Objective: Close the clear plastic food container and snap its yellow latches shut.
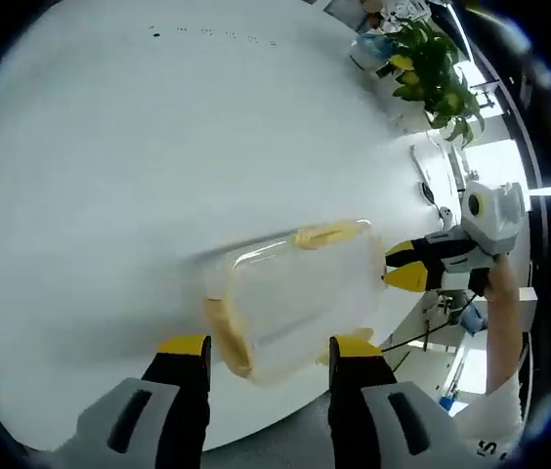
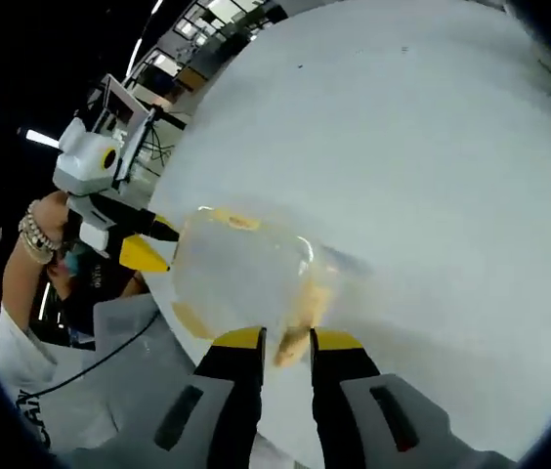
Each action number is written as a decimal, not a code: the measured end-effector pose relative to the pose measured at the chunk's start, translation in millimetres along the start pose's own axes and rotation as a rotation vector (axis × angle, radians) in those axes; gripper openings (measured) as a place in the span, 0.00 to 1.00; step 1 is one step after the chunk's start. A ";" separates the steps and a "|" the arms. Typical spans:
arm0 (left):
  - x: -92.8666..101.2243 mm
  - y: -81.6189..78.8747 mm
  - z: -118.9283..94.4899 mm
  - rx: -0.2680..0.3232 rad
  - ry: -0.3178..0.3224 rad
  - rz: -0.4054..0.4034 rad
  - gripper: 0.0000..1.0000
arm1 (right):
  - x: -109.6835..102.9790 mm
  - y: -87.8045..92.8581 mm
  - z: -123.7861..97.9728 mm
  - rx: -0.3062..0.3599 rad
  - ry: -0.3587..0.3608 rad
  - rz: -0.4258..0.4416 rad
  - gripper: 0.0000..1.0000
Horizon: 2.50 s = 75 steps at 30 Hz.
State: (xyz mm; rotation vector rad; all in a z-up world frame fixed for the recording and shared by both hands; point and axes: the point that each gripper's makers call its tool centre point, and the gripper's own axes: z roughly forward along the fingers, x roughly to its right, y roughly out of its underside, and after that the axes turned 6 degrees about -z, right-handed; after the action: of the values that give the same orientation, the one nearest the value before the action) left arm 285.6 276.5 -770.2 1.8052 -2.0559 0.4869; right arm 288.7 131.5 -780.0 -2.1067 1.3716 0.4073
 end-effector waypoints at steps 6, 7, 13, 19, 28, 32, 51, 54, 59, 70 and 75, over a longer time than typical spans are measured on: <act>2.0 5.4 4.8 -0.011 -0.015 -0.009 0.42 | 1.1 -0.7 -0.2 0.007 -0.014 0.017 0.16; 1.9 5.7 5.2 -0.012 -0.017 -0.012 0.42 | 1.4 -1.1 0.0 0.008 -0.017 0.020 0.16; -12.2 -3.0 6.6 -0.001 -0.083 -0.017 0.28 | 0.1 -1.0 0.9 0.009 -0.020 0.022 0.15; -13.2 -7.8 10.0 -0.005 -0.100 -0.012 0.32 | 1.4 -0.5 1.4 0.007 -0.028 0.032 0.15; -11.0 -6.1 12.7 -0.016 -0.104 0.001 0.31 | 2.1 0.2 0.7 0.005 -0.027 0.028 0.14; -11.7 -7.3 17.4 -0.011 -0.070 -0.006 0.29 | 4.0 0.6 1.1 0.012 -0.036 0.043 0.14; -12.0 -7.3 19.1 -0.023 -0.063 0.014 0.28 | 2.3 4.1 3.4 0.039 -0.119 0.139 0.12; -11.8 -6.7 18.2 -0.016 -0.065 0.015 0.28 | 3.1 3.9 4.3 0.055 -0.159 0.188 0.12; -11.4 -6.6 16.8 -0.014 -0.062 0.009 0.28 | 1.5 3.7 3.3 0.097 -0.233 0.272 0.11; -6.6 -7.9 13.4 0.026 -0.023 0.121 0.32 | -5.7 3.6 -2.8 0.101 -0.156 0.167 0.14; 7.6 -19.1 -0.4 0.140 -0.019 0.315 0.42 | -5.9 2.0 -6.1 0.123 -0.063 -0.027 0.16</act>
State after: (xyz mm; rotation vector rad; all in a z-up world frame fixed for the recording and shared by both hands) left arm 303.7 267.7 -765.8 1.5665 -2.3856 0.7182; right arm 284.1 131.4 -772.6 -1.9938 1.2976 0.3664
